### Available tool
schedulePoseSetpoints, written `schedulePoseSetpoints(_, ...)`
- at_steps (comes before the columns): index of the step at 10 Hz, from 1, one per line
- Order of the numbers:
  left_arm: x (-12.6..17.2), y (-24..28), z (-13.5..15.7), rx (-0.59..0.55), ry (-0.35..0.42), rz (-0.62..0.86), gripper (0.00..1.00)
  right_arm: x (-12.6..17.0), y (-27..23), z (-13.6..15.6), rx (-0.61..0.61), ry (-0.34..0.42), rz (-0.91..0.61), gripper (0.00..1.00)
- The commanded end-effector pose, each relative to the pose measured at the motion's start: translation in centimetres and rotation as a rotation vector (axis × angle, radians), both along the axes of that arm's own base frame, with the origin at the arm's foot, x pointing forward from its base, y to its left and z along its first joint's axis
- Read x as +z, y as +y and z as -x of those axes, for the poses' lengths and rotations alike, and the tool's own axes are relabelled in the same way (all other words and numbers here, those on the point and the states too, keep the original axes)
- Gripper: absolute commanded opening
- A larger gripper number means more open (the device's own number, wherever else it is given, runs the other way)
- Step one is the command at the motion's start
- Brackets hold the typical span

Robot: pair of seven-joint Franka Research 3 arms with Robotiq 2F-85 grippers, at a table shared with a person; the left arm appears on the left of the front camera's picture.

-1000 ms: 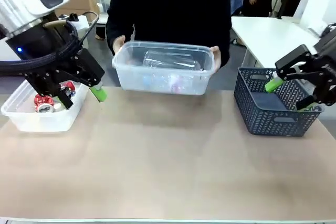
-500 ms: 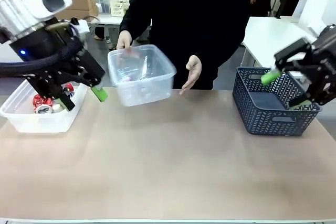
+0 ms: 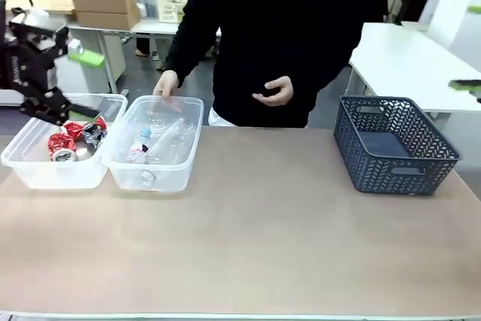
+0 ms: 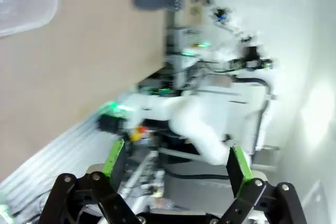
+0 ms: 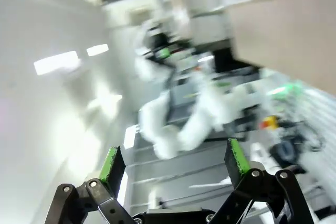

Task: Sort the waste into each basket.
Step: Release the Organizing box you were holding.

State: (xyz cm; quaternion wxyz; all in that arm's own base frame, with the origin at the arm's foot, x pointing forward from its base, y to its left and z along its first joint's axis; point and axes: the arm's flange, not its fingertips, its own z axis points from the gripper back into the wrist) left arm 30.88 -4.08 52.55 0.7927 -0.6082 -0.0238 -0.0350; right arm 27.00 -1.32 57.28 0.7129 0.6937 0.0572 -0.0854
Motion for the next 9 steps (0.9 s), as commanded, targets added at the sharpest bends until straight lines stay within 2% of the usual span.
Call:
schedulePoseSetpoints(1,0.72,-1.58,0.95,-0.032,-0.077,-0.152,1.0,0.62,0.89,1.41,-0.015,-0.04,0.165,1.0)
schedulePoseSetpoints(9,0.72,-1.58,0.95,-0.032,-0.077,-0.152,1.0,0.62,0.89,1.41,-0.015,-0.04,0.165,1.0)
